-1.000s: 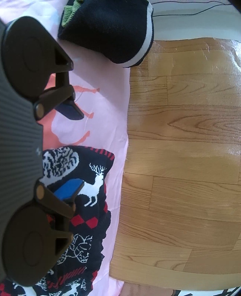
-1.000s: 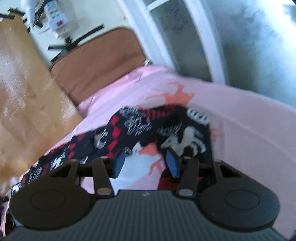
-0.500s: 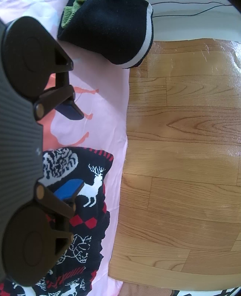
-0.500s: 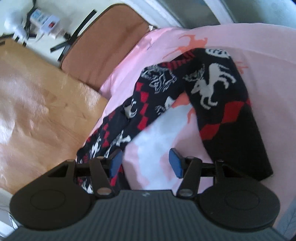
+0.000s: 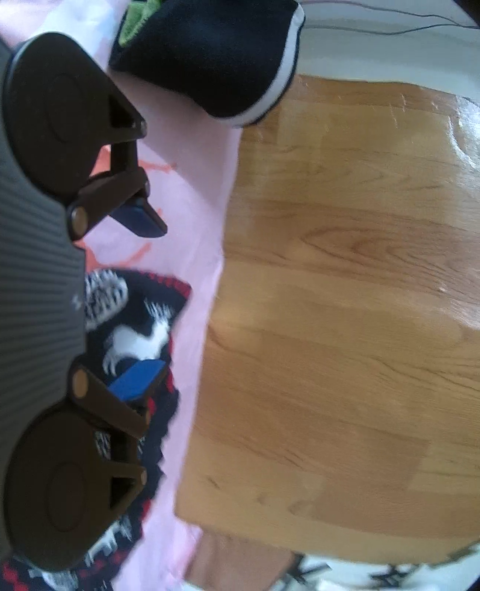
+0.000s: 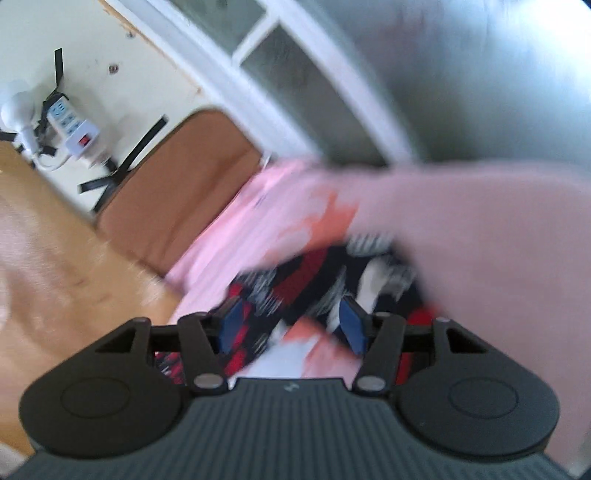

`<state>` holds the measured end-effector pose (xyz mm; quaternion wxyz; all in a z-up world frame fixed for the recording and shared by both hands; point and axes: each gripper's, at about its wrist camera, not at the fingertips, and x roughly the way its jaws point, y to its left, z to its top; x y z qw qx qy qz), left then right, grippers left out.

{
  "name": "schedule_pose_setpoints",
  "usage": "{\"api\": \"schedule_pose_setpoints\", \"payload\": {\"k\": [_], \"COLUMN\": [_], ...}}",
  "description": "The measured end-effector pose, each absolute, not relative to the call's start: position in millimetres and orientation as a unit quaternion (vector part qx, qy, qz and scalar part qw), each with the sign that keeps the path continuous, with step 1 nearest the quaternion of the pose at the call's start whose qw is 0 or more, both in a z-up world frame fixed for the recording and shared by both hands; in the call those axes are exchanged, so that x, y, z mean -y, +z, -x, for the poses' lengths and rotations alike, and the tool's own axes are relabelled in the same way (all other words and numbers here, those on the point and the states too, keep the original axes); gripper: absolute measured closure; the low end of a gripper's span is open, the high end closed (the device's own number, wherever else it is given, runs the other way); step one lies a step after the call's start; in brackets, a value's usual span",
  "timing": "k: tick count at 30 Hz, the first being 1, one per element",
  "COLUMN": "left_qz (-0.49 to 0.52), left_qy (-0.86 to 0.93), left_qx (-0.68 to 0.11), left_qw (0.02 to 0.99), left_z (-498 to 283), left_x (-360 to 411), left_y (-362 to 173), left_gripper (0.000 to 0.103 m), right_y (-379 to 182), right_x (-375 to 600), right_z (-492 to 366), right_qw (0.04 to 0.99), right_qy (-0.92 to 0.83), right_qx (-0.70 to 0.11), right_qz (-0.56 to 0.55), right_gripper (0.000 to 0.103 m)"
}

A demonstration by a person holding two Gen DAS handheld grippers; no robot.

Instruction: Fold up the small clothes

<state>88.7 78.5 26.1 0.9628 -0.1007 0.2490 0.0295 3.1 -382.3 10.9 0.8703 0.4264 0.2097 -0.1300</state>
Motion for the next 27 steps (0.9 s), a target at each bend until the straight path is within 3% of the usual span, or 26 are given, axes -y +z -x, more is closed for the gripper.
{"api": "schedule_pose_setpoints", "payload": {"k": [3,7,10,13,15,16,17,20,24,27], "left_qz": [0.101,0.082,0.062,0.029,0.028,0.034,0.038,0.064,0.121,0.174], "left_qy": [-0.004,-0.045,-0.061,-0.04,-0.04,-0.041,-0.042,-0.043,-0.029,-0.022], "left_qx": [-0.235,-0.255,-0.291,-0.336,-0.342,-0.341,-0.342,-0.334,-0.306,-0.296], "left_qw": [0.967,0.962,0.953,0.94,0.938,0.939,0.938,0.939,0.944,0.939], "left_z": [-83.5,-88.5,-96.4,-106.6,-106.4,-105.5,-105.7,-103.9,-99.9,-99.9], "left_x": [-72.3,-57.7,-45.4,-35.3,-35.8,-37.3,-38.8,-46.6,-72.5,-95.5], "left_y": [29.6,22.5,8.9,-7.4,-10.2,-9.8,-10.0,-5.4,12.3,22.3], "left_gripper": [0.026,0.026,0.026,0.027,0.027,0.027,0.027,0.027,0.025,0.024], "right_y": [7.9,22.1,20.1,7.8,-1.4,-2.8,-1.5,20.5,62.4,93.7], "right_x": [372.4,368.1,360.9,346.8,340.8,341.5,345.4,367.7,359.1,311.6], "right_z": [-11.6,-11.3,-13.9,-20.5,-19.9,-19.0,-18.9,-15.5,-19.3,-38.7], "right_qw": [0.868,0.905,0.921,0.935,0.939,0.94,0.939,0.936,0.908,0.884], "right_qy": [-0.116,-0.164,-0.17,-0.17,-0.186,-0.191,-0.198,-0.18,0.0,0.13], "right_qx": [-0.225,-0.23,-0.27,-0.294,-0.289,-0.281,-0.282,-0.289,-0.297,-0.305], "right_qz": [-0.427,-0.318,-0.222,-0.103,-0.009,0.014,0.018,-0.087,-0.294,-0.331], "right_gripper": [0.042,0.042,0.034,0.033,0.04,0.071,0.091,0.092,0.092,0.092]}}
